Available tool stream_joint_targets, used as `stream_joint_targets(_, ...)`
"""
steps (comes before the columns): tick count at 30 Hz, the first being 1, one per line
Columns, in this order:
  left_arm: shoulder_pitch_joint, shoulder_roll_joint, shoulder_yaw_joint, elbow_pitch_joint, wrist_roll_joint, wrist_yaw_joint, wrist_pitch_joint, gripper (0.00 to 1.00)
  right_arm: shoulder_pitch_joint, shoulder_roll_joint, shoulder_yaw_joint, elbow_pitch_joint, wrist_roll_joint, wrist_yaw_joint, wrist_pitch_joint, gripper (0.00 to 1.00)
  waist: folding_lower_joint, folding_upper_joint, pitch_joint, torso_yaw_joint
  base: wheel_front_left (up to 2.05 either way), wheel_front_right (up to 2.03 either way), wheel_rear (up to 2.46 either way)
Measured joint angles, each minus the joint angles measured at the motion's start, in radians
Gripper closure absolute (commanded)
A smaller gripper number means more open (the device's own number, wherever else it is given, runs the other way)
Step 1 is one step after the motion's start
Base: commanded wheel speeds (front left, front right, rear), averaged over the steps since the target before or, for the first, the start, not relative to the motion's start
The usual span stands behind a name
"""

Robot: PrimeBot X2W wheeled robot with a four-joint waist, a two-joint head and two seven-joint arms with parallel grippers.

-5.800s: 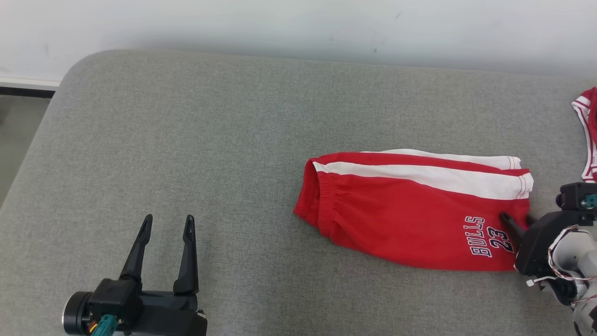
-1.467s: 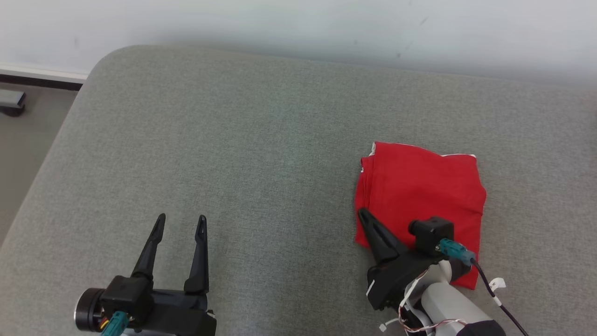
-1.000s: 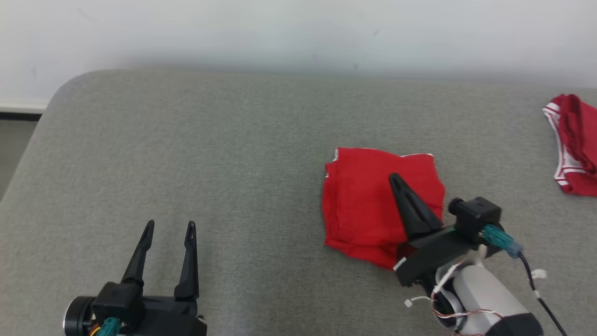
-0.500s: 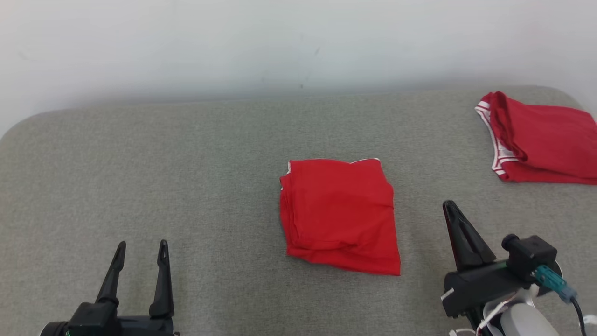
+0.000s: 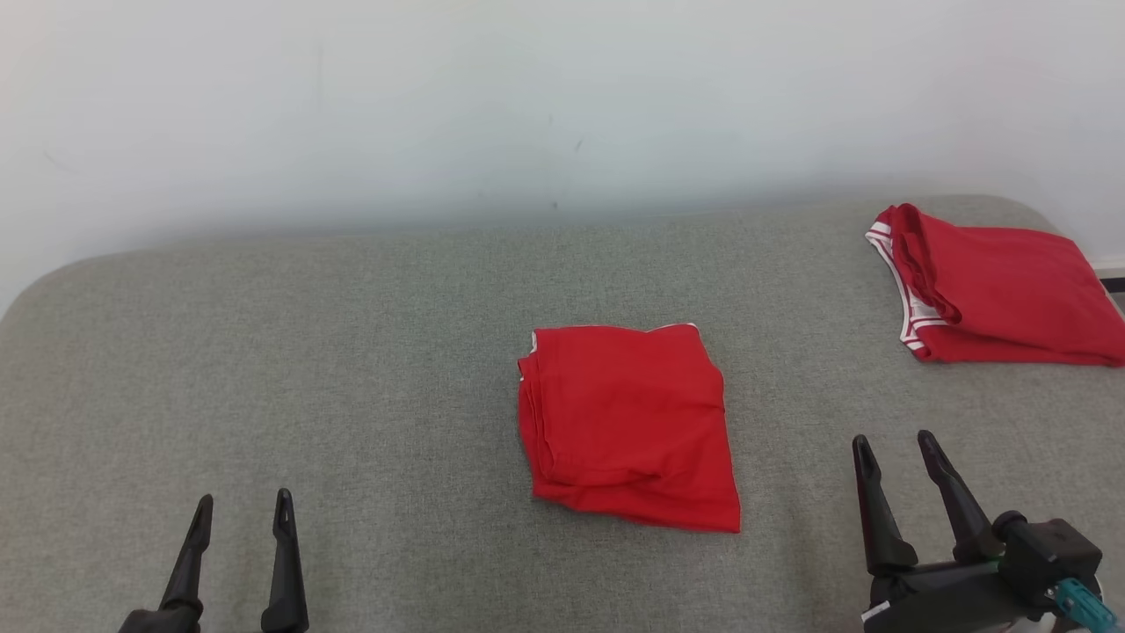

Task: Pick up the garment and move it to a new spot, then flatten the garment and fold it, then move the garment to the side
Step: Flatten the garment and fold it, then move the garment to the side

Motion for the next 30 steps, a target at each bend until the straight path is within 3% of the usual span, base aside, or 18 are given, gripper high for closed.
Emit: stream_joint_targets(30, 0.037, 0.022, -0.008, 0.003, 0.077, 0.024, 0.0, 0.0, 0.07, 0.054, -0.062, -0.086, -0.068, 0.0, 0.094, 0.0, 0.0001, 0.0, -0.013, 0.021, 0.0, 0.0, 0.0)
